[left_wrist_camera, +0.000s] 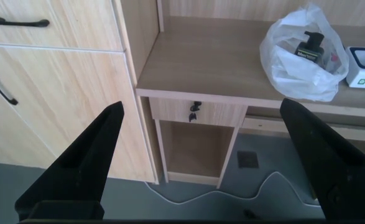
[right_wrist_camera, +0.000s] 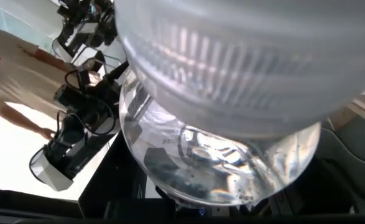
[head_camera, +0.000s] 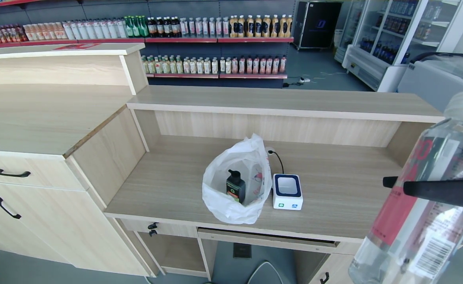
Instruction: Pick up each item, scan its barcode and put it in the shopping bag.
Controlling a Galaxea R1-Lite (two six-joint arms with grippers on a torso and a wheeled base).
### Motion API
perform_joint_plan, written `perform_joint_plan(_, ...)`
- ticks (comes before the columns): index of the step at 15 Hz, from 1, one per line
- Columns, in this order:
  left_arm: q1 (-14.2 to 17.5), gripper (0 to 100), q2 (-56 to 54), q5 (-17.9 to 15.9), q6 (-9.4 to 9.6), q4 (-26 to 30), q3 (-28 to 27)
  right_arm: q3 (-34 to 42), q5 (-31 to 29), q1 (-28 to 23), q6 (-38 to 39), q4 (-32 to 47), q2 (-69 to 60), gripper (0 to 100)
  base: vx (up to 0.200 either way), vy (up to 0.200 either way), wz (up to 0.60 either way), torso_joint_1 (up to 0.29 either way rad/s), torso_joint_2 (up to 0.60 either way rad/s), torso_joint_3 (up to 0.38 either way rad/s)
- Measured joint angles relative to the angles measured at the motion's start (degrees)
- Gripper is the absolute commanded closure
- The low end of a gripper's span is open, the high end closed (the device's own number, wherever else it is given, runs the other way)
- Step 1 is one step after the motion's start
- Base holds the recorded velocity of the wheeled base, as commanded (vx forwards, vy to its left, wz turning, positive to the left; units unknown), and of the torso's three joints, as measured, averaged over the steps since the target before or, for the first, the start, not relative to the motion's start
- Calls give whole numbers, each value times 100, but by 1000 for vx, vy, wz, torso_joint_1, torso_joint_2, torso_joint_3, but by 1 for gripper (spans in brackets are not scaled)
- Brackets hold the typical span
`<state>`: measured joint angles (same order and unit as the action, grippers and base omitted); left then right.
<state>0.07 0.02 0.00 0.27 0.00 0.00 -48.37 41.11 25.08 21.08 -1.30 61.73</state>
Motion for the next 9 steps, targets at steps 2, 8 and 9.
perform_joint_plan(2, 0, 0, 0, 0, 0, 0, 0, 41, -22, 22, -4, 5, -24, 100, 0, 0, 0, 0, 0, 0)
perform_joint_plan(8, 0, 0, 0, 0, 0, 0, 0, 113, -24, 30, 234, -2, -201, 100, 0, 0, 0, 0, 0, 0)
perform_joint_plan(9, 0, 0, 0, 0, -2, 0, 0, 41, -20, 30, 335, -6, -208, 100, 0, 0, 0, 0, 0, 0)
